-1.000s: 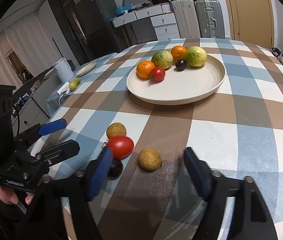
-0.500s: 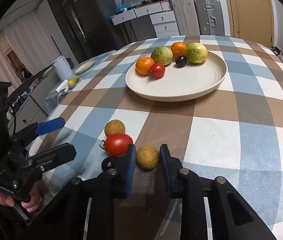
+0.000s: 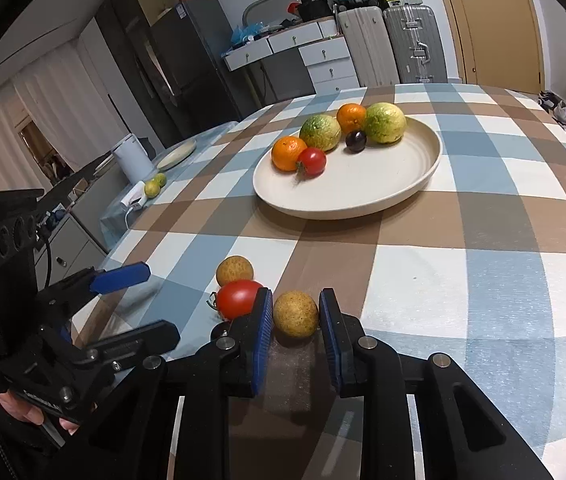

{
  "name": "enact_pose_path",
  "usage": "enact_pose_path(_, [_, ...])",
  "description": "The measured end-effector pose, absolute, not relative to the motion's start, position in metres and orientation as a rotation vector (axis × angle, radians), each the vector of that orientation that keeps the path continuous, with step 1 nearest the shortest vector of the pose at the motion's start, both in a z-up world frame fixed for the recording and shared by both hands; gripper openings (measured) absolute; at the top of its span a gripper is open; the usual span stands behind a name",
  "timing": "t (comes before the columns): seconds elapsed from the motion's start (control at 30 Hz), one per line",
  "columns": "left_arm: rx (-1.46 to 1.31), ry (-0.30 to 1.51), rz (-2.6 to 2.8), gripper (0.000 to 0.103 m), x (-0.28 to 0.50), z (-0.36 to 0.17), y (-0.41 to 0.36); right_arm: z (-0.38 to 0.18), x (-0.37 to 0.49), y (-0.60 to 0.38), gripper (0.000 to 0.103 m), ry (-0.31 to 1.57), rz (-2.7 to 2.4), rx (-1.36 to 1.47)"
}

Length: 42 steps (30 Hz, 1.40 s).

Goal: Organize fruits
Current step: 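Close the left tool on the dark plum while the right tool holds the brown fruit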

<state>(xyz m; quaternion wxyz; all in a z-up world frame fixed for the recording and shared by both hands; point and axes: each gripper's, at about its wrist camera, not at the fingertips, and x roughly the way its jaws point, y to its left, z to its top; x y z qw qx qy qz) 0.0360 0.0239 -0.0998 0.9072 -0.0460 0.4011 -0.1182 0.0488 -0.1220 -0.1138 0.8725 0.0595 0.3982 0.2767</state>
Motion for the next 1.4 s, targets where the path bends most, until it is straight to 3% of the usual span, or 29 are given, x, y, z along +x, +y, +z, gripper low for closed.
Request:
enact_pose_path(0.43, [-0.071,0.891,-0.243,0.102,0.05,-0.112,-0.003,-0.104,0.042,-0.141,0.025,0.772,0.566,0.142])
enact_pose_path(0.57, [-0.101,0.883,-0.245,0.095,0.053,-0.109,-0.003,-0.103,0.041,-0.143,0.025,0.762,0.577,0.14])
enact_pose_path(0.63, [-0.105,0.87,-0.262,0.09,0.052,-0.106,-0.004,-0.103,0.04,-0.143,0.025,0.757,0.579,0.138])
enact_pose_path(0.87, [-0.091,0.917,-0.28,0.049,0.053,-0.112,-0.011,-0.105,0.039,-0.147,0.025,0.753,0.582,0.148])
enact_pose_path(1.07, [-0.113,0.922,-0.328,0.021,0.05,-0.113,-0.013,-0.105,0.037,-0.15,0.025,0.755,0.576,0.152])
enact_pose_path(1.4, [-0.134,0.921,-0.406,0.02,0.04,-0.11,-0.014,-0.103,0.036,-0.149,0.025,0.755,0.566,0.152])
